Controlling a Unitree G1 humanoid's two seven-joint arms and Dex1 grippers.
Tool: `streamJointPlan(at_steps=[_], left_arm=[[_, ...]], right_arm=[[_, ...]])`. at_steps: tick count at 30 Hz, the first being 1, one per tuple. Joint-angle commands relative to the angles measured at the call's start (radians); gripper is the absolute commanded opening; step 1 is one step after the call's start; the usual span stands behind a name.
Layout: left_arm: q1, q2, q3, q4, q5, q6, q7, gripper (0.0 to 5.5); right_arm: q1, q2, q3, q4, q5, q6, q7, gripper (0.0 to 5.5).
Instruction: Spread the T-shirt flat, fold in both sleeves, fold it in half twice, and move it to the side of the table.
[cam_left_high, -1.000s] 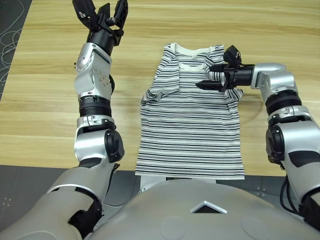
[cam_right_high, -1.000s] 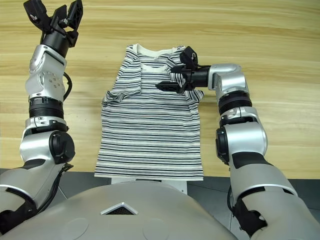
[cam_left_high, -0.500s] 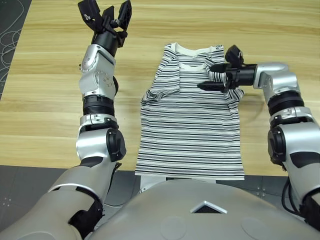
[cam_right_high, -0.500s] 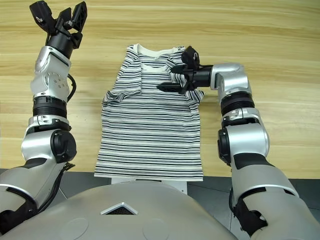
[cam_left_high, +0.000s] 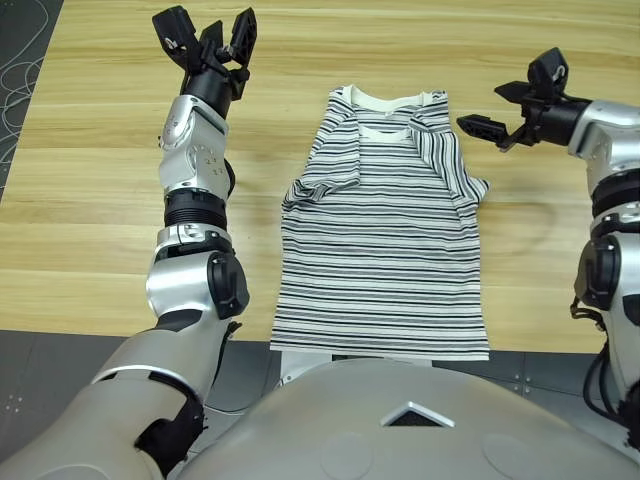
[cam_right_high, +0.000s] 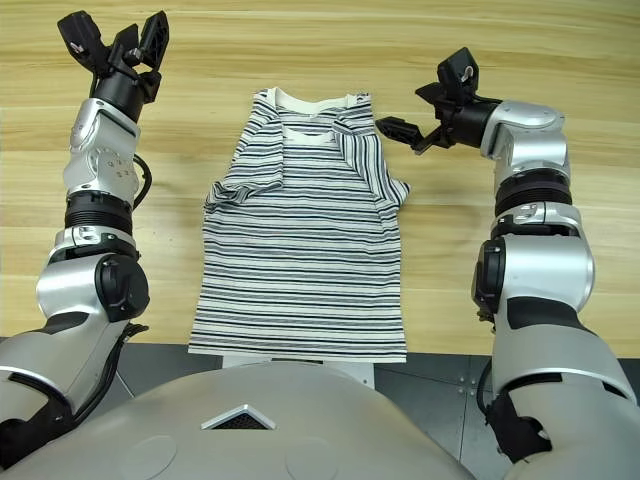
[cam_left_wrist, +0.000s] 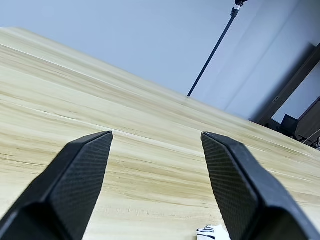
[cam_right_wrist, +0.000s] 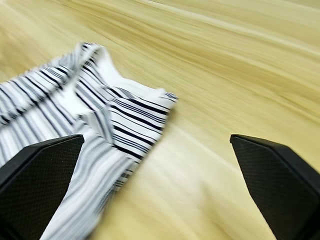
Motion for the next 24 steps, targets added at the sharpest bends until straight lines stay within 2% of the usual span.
streamJointPlan(at_steps=[1, 8, 15, 24], left_arm=[[-0.029, 0.009, 0.000, 0.019, 0.013, -0.007, -0.008, 3.32], [-0.039, 0.017, -0.002, 0.030, 0.015, -0.006, -0.013, 3.32], [-0.042, 0.014, -0.005, 0.034, 0.019, -0.003, -0.012, 3.32], [-0.053, 0.012, -0.003, 0.049, 0.017, -0.001, -0.007, 3.32]], right_arm=[[0.010, -0.018, 0.070, 0.054, -0.118, -0.119, -0.143, 5.47], [0.044, 0.015, 0.193, 0.087, -0.277, -0.275, -0.297, 5.47], [0.057, 0.058, 0.207, 0.060, -0.263, -0.299, -0.243, 5.47], [0.087, 0.049, 0.202, -0.051, -0.238, -0.261, -0.165, 5.47]])
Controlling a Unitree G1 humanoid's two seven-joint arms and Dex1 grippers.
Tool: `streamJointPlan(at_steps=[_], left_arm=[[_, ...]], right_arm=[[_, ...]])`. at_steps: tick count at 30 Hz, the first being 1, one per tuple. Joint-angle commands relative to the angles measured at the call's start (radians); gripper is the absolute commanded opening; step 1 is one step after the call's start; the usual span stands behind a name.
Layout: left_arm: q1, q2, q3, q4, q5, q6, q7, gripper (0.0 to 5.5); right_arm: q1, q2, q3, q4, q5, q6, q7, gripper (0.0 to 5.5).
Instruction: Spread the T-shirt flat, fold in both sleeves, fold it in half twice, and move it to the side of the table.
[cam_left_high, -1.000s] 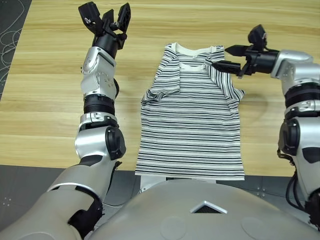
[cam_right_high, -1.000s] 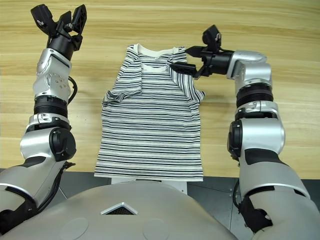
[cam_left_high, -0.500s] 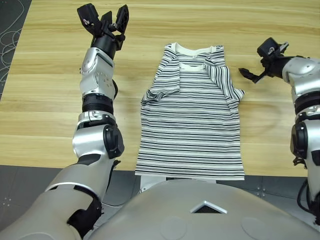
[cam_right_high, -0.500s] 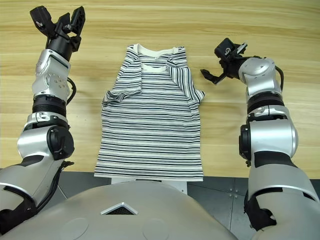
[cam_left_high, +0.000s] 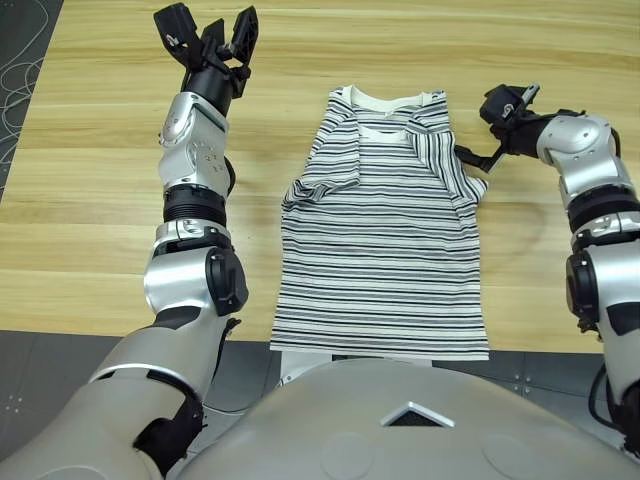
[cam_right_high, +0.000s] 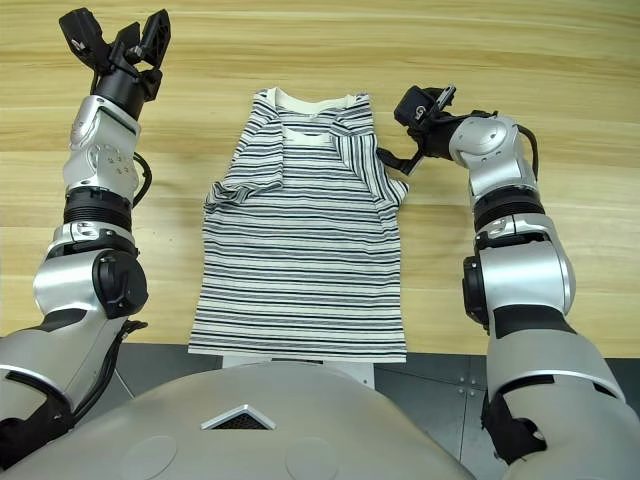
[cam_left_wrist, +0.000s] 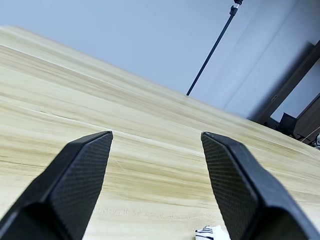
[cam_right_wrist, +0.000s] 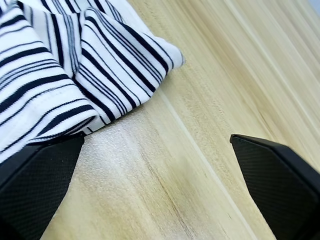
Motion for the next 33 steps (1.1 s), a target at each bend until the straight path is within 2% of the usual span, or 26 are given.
streamJointPlan(at_steps=[1, 16, 23, 33], left_arm=[[-0.033, 0.009, -0.001, 0.018, 0.015, 0.001, 0.000, 3.32], [-0.021, -0.007, -0.007, 0.002, 0.013, 0.013, 0.004, 3.32], [-0.011, -0.015, -0.009, 0.001, 0.011, 0.007, 0.001, 3.32], [-0.004, -0.014, -0.008, -0.012, 0.008, 0.015, 0.002, 3.32]], right_arm=[[0.042, -0.002, 0.007, -0.061, 0.003, 0.036, 0.035, 5.47], [0.241, -0.053, 0.012, -0.554, 0.024, 0.240, 0.118, 5.47], [0.185, -0.077, 0.019, -0.482, -0.062, 0.187, -0.033, 5.47], [0.099, -0.031, 0.034, -0.369, -0.079, 0.132, -0.111, 5.47]])
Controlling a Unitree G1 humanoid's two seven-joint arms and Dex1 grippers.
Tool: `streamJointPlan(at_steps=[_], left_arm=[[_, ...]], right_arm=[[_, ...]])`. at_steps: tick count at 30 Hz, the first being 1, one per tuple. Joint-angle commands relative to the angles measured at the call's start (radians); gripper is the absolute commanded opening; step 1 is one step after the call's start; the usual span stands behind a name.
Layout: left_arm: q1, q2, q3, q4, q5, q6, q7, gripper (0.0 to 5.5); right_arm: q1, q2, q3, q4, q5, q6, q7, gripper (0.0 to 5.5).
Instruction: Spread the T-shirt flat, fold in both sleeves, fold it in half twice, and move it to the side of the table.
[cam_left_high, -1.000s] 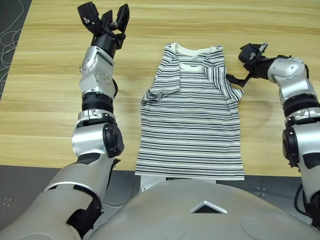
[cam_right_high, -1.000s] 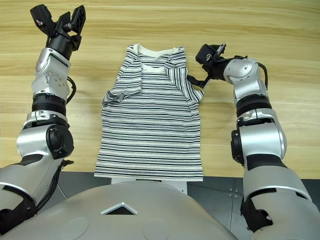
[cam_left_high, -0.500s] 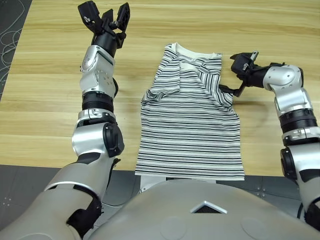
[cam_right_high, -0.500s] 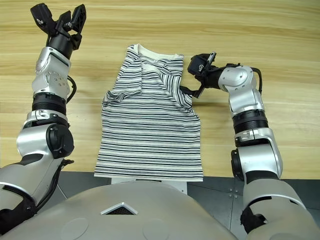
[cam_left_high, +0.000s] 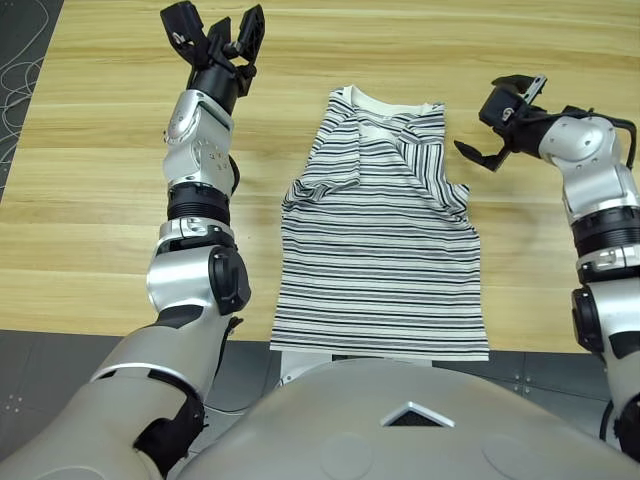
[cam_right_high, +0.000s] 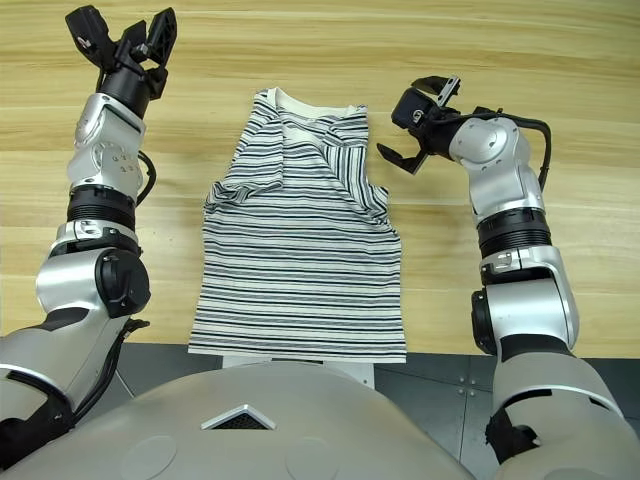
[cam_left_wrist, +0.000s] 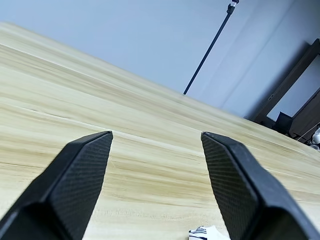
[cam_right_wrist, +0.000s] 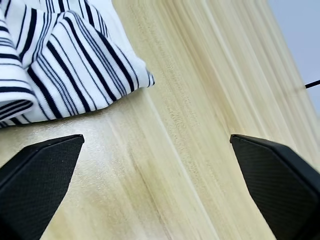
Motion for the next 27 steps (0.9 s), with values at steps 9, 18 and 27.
streamJointPlan(at_steps=[9, 18, 27], left_arm=[[0.003, 0.003, 0.003, 0.014, 0.012, 0.005, -0.001, 3.32], [0.009, 0.001, -0.003, 0.005, 0.014, 0.013, -0.001, 3.32], [0.042, -0.001, -0.009, -0.016, 0.016, 0.021, 0.002, 3.32]], right_arm=[[-0.170, 0.112, 0.036, 0.225, -0.014, -0.082, -0.085, 5.47], [-0.206, 0.162, 0.101, 0.421, -0.086, -0.110, -0.151, 5.47], [-0.248, 0.121, 0.159, 0.583, -0.156, -0.096, -0.240, 5.47]])
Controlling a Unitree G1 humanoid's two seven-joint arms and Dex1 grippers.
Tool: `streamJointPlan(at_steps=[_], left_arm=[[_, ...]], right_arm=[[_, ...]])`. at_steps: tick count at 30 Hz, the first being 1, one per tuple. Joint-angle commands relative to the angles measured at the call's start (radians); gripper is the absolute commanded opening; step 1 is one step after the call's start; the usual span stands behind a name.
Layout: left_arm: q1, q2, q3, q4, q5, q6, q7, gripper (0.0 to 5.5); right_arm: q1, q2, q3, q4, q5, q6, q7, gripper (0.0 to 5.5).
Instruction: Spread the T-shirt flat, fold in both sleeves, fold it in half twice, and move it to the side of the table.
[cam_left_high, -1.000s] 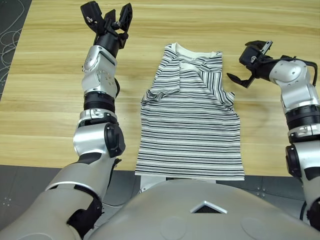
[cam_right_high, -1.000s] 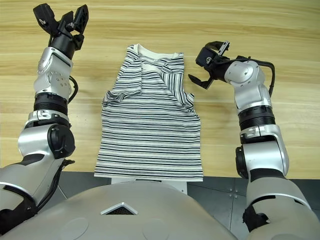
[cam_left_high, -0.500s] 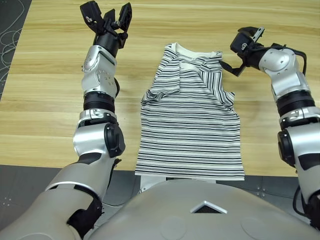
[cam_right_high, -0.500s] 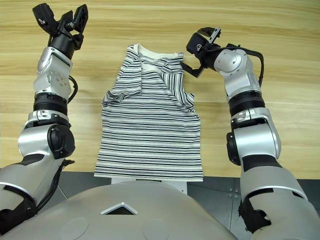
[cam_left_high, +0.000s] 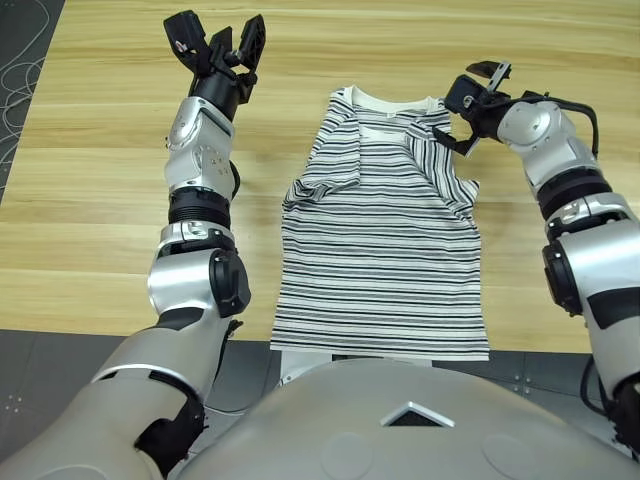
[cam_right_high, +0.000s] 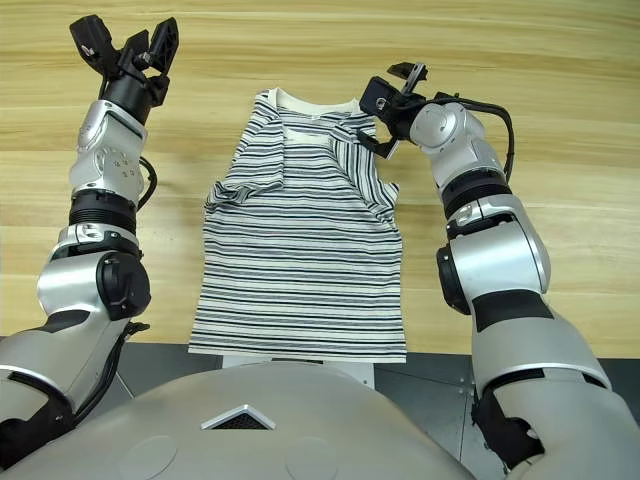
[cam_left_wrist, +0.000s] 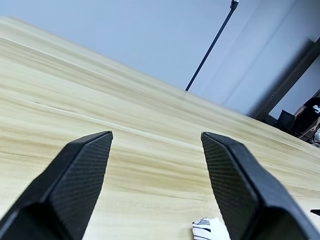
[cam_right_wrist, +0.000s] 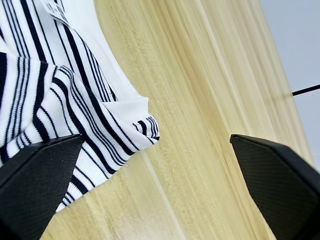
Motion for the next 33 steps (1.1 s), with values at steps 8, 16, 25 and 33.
streamJointPlan(at_steps=[8, 16, 25, 33], left_arm=[[0.023, -0.001, -0.005, -0.020, 0.016, 0.019, 0.007, 3.32], [0.026, -0.011, -0.006, -0.004, 0.016, 0.011, 0.004, 3.32], [0.037, -0.017, -0.001, -0.006, 0.015, 0.008, 0.008, 3.32], [0.062, -0.002, 0.005, -0.054, 0.009, 0.023, 0.012, 3.32]], right_arm=[[-0.028, -0.022, 0.042, 0.095, -0.072, 0.012, -0.054, 5.47], [-0.039, -0.008, -0.082, 0.012, 0.079, -0.127, 0.065, 5.47], [0.077, -0.172, -0.143, -0.100, 0.119, -0.126, 0.153, 5.47], [0.250, -0.252, -0.121, -0.308, 0.095, -0.089, 0.224, 5.47]])
